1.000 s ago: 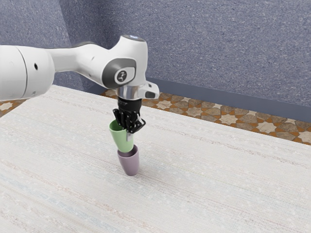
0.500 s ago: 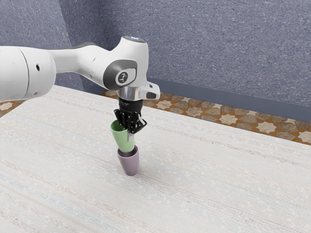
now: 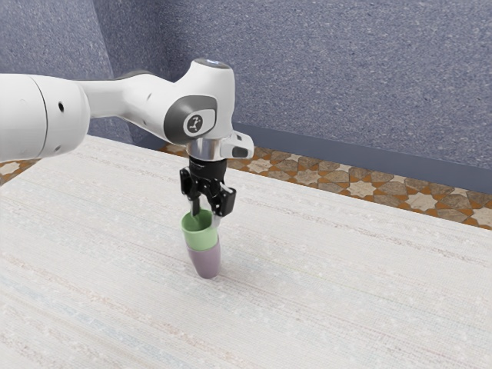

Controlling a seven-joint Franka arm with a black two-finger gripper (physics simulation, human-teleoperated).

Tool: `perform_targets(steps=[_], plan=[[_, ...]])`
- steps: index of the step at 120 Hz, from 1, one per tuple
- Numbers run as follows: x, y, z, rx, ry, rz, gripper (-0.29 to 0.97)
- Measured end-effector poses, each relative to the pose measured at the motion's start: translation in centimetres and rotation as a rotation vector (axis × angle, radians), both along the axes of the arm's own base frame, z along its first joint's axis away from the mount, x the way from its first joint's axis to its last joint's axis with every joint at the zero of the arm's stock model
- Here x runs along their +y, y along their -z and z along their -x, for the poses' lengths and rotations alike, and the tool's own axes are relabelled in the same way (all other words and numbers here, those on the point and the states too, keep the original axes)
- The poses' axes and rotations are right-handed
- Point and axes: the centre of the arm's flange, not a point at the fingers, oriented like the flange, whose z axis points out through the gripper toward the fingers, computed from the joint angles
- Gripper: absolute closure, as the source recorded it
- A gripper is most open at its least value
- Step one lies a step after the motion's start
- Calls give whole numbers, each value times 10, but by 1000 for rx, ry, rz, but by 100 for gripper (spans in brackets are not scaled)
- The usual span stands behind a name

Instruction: Place the left cup onto the right cup

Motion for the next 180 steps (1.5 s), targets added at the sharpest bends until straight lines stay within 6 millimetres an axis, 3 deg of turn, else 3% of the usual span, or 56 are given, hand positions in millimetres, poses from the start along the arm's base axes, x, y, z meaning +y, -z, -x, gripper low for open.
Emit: perform_targets(steps=[32, 85, 121, 145, 180], plan=[[0, -12, 2, -13, 1, 5, 6], [9, -50, 13, -38, -2, 11, 1], [26, -77, 9, -83, -29, 18, 0], [61, -102, 5, -128, -95, 31, 0], [73, -143, -4, -207, -84, 46, 0]])
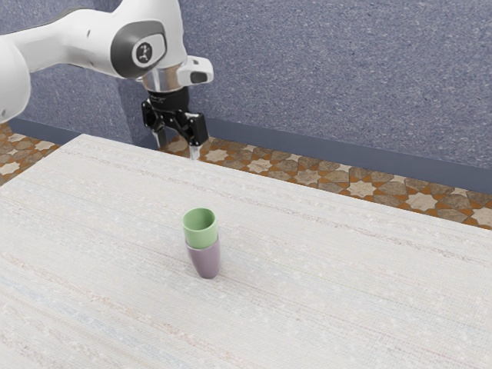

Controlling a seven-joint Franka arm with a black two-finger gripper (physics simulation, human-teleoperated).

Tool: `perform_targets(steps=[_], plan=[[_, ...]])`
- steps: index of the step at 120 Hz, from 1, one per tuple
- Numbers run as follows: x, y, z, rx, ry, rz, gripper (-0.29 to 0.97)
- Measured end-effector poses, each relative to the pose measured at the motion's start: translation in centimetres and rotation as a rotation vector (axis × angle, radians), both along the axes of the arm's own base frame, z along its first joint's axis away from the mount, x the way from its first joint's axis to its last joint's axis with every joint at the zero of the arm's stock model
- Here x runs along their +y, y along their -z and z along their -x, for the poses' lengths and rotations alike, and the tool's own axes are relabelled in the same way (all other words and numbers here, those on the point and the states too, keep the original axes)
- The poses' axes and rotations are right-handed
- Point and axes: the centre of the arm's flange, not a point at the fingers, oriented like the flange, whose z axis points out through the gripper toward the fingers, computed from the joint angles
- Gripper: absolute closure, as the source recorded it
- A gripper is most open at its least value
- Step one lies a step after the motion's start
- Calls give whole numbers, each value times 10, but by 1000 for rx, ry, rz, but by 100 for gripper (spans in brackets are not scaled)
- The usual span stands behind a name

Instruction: Place the left cup onto the right cup

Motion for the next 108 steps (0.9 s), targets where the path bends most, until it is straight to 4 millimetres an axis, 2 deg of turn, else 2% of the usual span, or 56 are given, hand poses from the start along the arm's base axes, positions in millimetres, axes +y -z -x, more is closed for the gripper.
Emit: perform_targets(steps=[53, 108], plan=[[7, -38, 9, -44, 53, 7, 0], [6, -44, 13, -38, 82, 27, 0]])
